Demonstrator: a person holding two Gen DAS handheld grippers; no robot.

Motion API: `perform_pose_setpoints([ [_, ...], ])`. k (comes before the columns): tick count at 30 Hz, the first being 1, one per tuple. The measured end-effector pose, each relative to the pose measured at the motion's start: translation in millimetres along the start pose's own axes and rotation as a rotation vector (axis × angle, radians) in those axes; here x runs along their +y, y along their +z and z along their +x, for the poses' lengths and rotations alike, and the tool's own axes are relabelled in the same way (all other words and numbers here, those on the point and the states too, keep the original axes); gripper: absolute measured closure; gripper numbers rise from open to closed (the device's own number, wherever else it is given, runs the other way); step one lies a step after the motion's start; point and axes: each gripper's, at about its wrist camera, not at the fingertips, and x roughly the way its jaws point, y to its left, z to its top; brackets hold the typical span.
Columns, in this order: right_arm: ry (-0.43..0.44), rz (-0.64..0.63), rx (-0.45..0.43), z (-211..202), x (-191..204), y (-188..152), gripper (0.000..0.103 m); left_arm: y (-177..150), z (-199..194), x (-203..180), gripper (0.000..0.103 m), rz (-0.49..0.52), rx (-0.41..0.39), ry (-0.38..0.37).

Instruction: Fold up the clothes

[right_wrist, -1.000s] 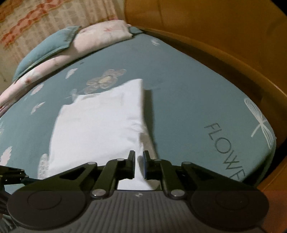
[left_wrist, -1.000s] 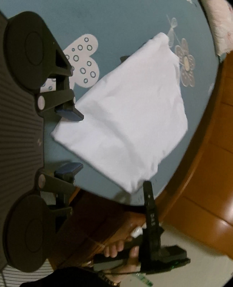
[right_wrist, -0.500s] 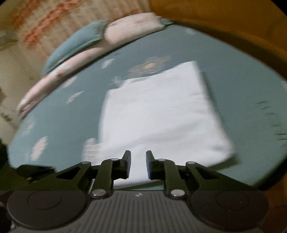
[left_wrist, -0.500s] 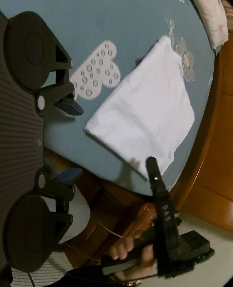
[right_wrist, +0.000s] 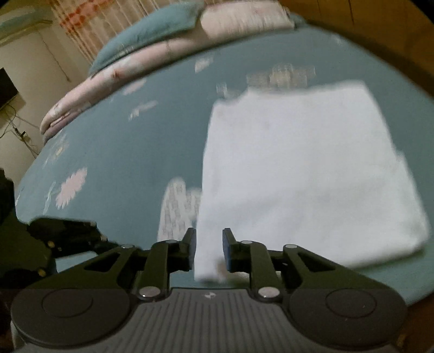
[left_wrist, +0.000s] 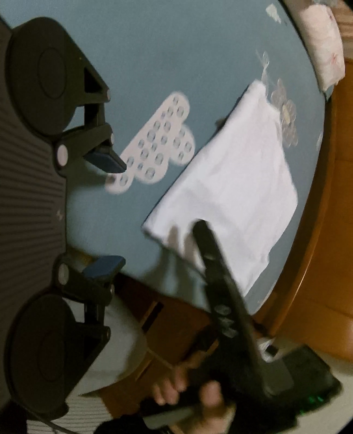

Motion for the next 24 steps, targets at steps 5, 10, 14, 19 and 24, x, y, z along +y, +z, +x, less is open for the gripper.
perform_pose_setpoints([
  [5, -0.123, -0.103, -0.037, 32, 21, 49, 0.074, 1, -8, 22, 0.027, -0.02, -0.052, 0.0],
  [10, -0.245, -0.116, 0.057, 91, 20, 63, 0.053, -7, -14, 47, 0.027, -0.049, -0.103, 0.029],
  [14, -0.228, -0.099, -0.02, 83, 21, 87, 0.053, -10, -16, 67, 0.025, -0.07, -0.156, 0.05],
  [19, -0.316, -0.098, -0.066, 114, 15, 146, 0.054, -8, -10, 86, 0.022, -0.088, -0.221, 0.077],
  [24, -0.378, -0.051, -0.058, 163, -7, 179, 0.056, -9, -5, 102, 0.022, -0.082, -0.236, 0.098],
])
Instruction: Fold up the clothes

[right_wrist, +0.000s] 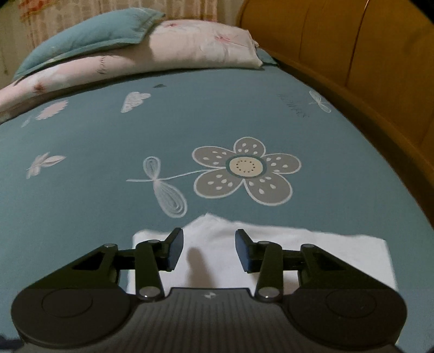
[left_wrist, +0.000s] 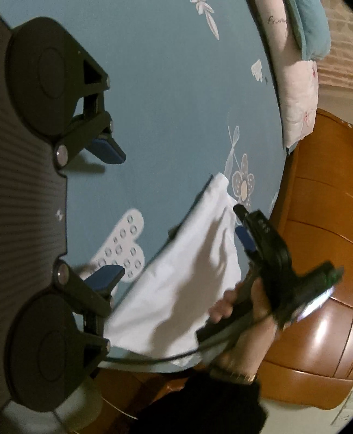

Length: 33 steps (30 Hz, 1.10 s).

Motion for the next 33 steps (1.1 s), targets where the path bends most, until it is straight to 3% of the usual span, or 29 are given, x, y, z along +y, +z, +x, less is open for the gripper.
perform_pose_setpoints([
  [4, -0.03, 0.005, 0.046, 38, 3, 3, 0.055, 1, 1, 11, 0.021, -0.054, -0.015, -0.031],
  [8, -0.004, 0.028, 0.001, 18, -7, 5, 0.056, 2, -1, 13, 0.021, -0.056, -0.027, -0.03],
  [14, -0.089, 0.095, -0.067, -33, -65, -2, 0.055, 3, -4, 12, 0.02, -0.058, -0.036, -0.036],
  [20, -0.178, 0.227, -0.005, -12, -119, -28, 0.055, 3, -4, 4, 0.02, -0.043, -0.049, -0.023],
  [33, -0.202, 0.128, 0.012, -71, -96, -52, 0.054, 5, -11, -9, 0.02, -0.006, -0.057, -0.011],
])
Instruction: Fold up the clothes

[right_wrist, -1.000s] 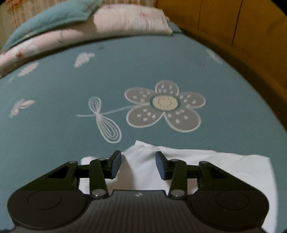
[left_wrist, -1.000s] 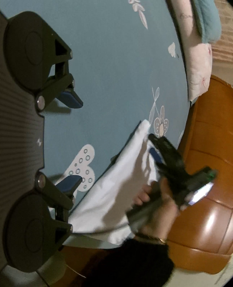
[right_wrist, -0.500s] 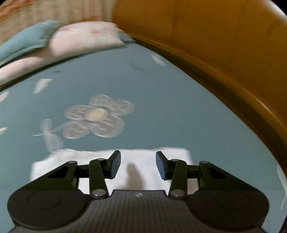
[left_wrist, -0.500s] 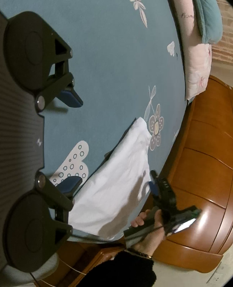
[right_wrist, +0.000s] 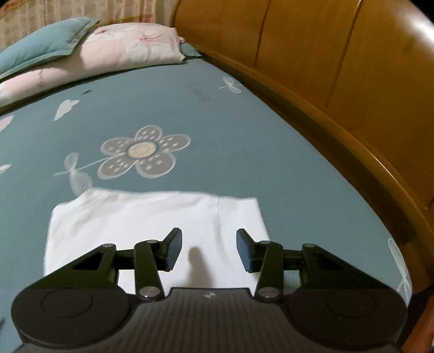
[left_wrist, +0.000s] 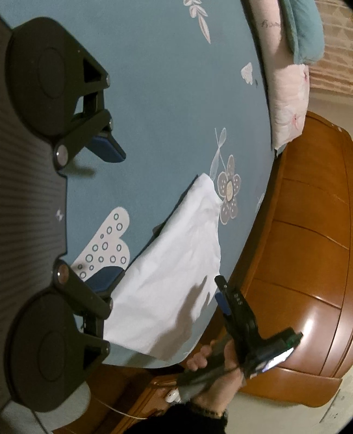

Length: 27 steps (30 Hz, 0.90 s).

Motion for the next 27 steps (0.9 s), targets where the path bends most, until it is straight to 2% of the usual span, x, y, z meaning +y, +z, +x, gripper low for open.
perform_pose_setpoints([
  [12, 0.038, -0.027, 0.086, -31, -2, -46, 0.052, -4, 3, -16, 0.019, 0.049, 0.019, -0.022],
  [19, 0.088, 0.133, 0.054, -48, -42, -56, 0.052, -2, 2, -8, 0.019, 0.007, 0.014, -0.03],
  [23, 0.115, 0.223, 0.038, -57, -65, -62, 0.048, -3, 2, -10, 0.018, 0.016, 0.018, -0.027],
  [25, 0.097, 0.212, 0.079, -55, -63, -71, 0.047, -3, 2, -12, 0.018, 0.023, 0.016, -0.029],
  [27, 0.03, 0.216, 0.105, -50, -67, -79, 0.047, -2, -1, -13, 0.018, 0.026, 0.006, -0.03],
])
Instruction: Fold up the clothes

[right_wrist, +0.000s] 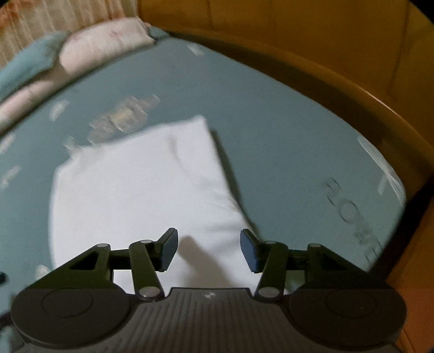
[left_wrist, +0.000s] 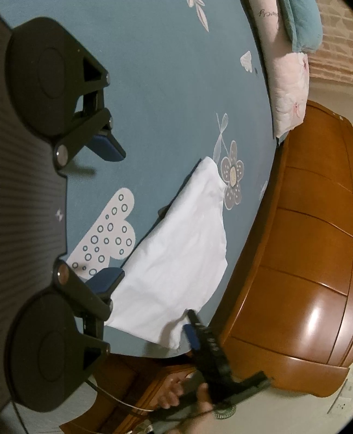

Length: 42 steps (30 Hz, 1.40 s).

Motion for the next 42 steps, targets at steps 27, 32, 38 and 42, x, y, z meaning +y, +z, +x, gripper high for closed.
perform_pose_setpoints([
  [27, 0.002, -0.125, -0.312, -181, 73, -129, 0.0, 17, -133, -99, 0.001, 0.128, -0.345, 0.179],
  [32, 0.024, -0.097, -0.316, -191, 73, -151, 0.0, 11, -134, -108, 0.001, 0.084, -0.24, 0.185],
  [38, 0.054, -0.125, -0.3, -197, 82, -173, 0.0, 1, -143, -113, 0.001, 0.01, -0.208, 0.204],
  [42, 0.086, -0.128, -0.287, -203, 85, -184, 0.0, -6, -149, -113, 0.001, -0.045, -0.169, 0.162],
])
